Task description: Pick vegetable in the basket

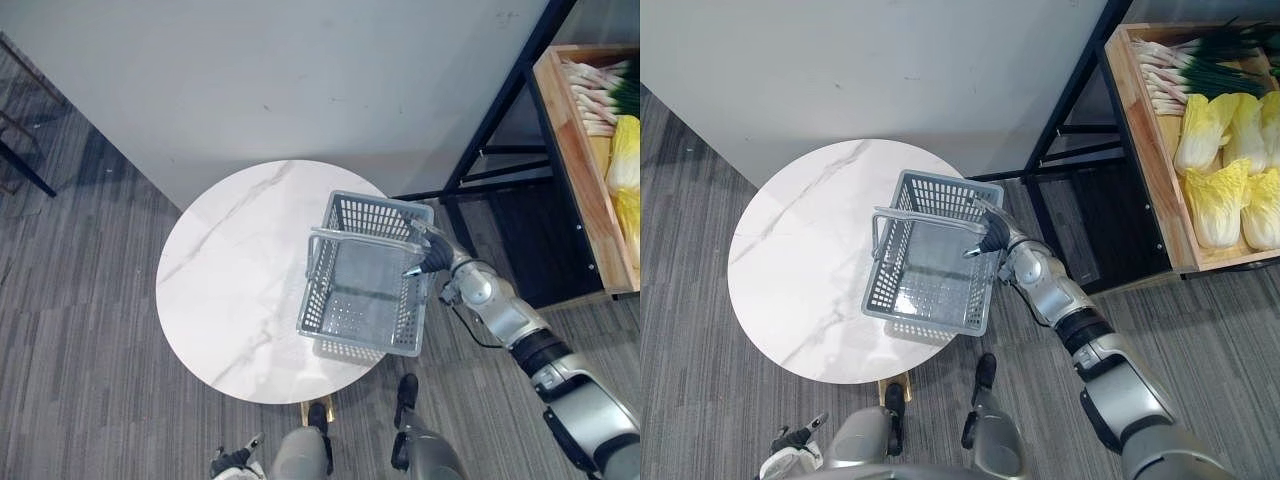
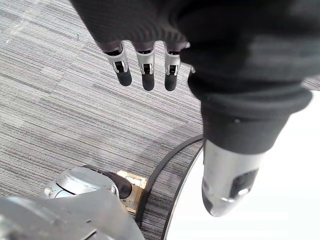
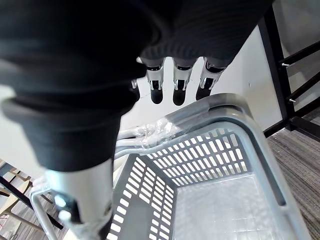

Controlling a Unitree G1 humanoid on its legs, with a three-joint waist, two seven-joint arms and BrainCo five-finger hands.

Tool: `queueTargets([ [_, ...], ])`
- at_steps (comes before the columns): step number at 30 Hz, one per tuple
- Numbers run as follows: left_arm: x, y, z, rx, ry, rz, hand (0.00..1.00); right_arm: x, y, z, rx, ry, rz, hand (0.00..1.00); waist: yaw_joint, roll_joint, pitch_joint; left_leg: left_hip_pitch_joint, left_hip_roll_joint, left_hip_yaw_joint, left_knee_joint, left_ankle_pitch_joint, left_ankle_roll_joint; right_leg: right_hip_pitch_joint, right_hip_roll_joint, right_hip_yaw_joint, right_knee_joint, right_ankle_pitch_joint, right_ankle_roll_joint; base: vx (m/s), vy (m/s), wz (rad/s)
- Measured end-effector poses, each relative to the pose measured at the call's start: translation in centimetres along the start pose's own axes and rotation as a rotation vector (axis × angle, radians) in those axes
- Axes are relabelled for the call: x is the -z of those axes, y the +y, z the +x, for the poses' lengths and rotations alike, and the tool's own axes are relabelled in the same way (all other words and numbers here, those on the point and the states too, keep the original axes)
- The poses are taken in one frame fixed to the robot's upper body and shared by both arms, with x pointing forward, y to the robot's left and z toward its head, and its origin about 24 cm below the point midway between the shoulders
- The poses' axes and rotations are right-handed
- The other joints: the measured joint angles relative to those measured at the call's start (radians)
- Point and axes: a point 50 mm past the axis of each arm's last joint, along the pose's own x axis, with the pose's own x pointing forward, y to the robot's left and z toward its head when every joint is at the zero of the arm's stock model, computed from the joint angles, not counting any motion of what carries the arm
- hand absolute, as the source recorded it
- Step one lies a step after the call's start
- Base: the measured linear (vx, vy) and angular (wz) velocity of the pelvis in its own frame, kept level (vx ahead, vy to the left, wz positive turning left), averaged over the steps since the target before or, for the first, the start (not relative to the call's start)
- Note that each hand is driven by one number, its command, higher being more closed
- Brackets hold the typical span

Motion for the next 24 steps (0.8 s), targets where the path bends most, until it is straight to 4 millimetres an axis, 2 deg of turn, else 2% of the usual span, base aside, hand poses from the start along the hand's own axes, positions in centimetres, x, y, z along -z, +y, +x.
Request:
queueTargets([
  [7,-0.1,-0.2,0.0,0.005,-0.003,-0.002,0.0,-1.1,-0.3,1.2,0.013,0.016,0.002,0.0,0.008,0.005,0.006,-0.005,-0.002,-0.003,-0.002,0.002,0.0,-0.006,-0.001,-0.002,0.0,0.002,-0.002,0.0,0.0,0.0],
  [9,0.0,-0.2,0.0,0.007,-0.002,-0.002,0.0,-0.9,-0.3,1.2,0.022,0.031,-0.013,0.0,0.021,0.006,0.006,-0.005,-0.002,-0.005,-0.002,0.002,0.0,-0.005,-0.001,-0.004,0.0,0.002,-0.002,0.0,0.002,0.04],
  [15,0.2,-0.6,-0.2,0.019,0.003,-0.001,0.0,-1.0,-0.6,2.0,0.019,0.059,-0.044,0.0,0.031,0.01,0.042,-0.003,-0.007,-0.02,0.001,0.004,0.003,0.008,-0.008,-0.019,0.0,0.002,-0.002,-0.02,0.005,0.08],
  [20,0.1,-0.7,-0.2,0.023,-0.003,-0.004,0.0,-1.4,-0.9,2.6,0.023,0.059,-0.088,0.0,0.039,0.011,0.047,-0.019,-0.009,-0.021,0.001,0.005,0.003,-0.008,-0.008,-0.02,0.0,0.002,-0.002,0.0,0.0,0.0],
  [21,0.0,-1.0,-0.2,0.029,-0.007,-0.008,0.0,-1.2,-0.9,2.6,0.02,0.068,-0.097,1.0,0.045,0.016,0.051,-0.019,-0.009,-0.021,0.001,0.005,0.003,-0.008,-0.008,-0.022,0.0,0.002,-0.002,0.0,0.0,0.0],
  [24,0.0,-1.1,-0.3,0.031,-0.008,-0.009,0.0,-1.2,-1.2,2.8,0.019,0.074,-0.122,1.0,0.048,0.018,0.053,-0.019,-0.009,-0.024,-0.001,0.005,0.004,-0.007,-0.008,-0.025,0.0,0.002,-0.002,0.02,0.009,0.02],
])
